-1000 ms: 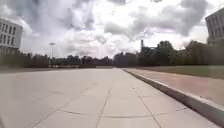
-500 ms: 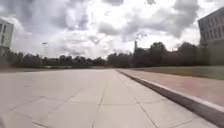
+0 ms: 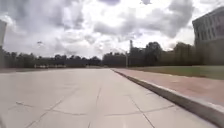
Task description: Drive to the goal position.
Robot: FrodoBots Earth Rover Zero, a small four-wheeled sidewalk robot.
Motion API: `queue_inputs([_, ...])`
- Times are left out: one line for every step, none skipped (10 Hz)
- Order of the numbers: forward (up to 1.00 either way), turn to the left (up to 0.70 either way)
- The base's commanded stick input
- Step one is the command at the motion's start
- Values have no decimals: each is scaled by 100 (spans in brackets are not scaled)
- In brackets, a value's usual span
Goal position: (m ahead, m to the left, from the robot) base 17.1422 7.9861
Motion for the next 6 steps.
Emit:
queue_inputs([70, 7])
queue_inputs([70, 0])
queue_inputs([70, 0])
queue_inputs([70, 0])
queue_inputs([70, 0])
queue_inputs([70, 0])
